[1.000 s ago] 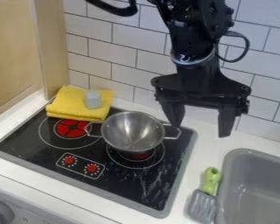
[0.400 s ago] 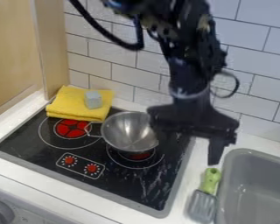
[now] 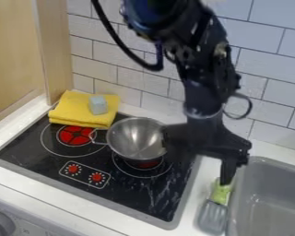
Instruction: Move the green spatula on top of the yellow cloth
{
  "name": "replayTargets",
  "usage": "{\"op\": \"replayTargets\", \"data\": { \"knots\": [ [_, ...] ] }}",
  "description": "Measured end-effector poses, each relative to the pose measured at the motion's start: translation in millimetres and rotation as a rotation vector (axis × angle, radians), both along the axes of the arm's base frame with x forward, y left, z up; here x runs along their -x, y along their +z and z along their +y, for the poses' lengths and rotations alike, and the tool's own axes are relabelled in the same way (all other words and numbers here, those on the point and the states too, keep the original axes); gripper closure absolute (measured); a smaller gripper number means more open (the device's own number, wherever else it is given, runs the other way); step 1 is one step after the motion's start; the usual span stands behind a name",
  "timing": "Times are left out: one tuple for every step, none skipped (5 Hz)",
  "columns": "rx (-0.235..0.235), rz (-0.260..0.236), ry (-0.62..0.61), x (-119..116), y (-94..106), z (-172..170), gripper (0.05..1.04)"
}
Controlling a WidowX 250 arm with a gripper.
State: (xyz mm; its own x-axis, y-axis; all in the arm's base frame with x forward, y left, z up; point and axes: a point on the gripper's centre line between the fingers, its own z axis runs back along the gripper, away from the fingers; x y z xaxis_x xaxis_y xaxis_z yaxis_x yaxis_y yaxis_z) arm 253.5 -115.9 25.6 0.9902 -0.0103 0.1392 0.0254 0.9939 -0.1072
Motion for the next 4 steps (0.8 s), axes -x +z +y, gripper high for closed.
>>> {"op": "replayTargets", "data": {
  "knots": [
    [0.009,-0.008,-0.007,-12.2,-5.2,-8.0,0.085],
    [0.016,0.034,-0.028,-14.0,-19.5,-13.4,0.085],
    [0.009,0.037,-0.032,-20.4,-24.4,-15.7,0.085],
    [0.002,0.038,-0.046,-22.9,-27.9,-19.5,0.147]
  ]
}}
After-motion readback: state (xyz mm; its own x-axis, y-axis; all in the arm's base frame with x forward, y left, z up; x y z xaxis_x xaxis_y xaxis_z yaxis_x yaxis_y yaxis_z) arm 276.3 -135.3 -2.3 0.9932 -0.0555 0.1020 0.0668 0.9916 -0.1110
